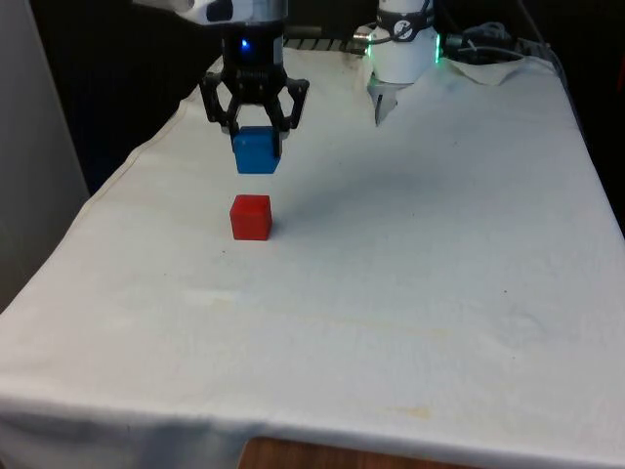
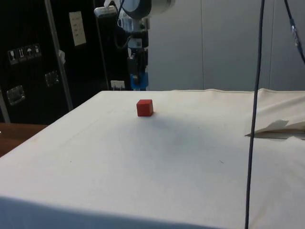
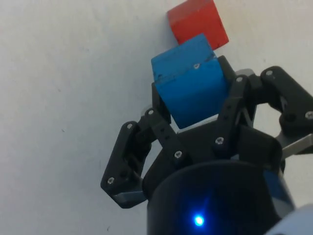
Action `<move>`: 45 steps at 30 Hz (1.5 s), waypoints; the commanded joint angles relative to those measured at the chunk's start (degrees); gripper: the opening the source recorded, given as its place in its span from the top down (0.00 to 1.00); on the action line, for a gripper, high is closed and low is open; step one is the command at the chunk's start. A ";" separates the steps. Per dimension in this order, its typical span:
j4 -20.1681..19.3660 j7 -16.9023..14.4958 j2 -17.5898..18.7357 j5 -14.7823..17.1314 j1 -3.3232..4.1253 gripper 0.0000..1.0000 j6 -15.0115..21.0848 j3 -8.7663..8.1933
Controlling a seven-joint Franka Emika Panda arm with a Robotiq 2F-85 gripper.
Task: Stack the two cubes.
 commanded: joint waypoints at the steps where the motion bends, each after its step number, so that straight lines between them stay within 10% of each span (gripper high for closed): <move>1: 0.34 -0.80 0.46 0.97 -0.46 0.96 -0.06 0.46; 45: 5.61 -3.27 10.03 3.38 -1.38 0.96 -0.34 0.40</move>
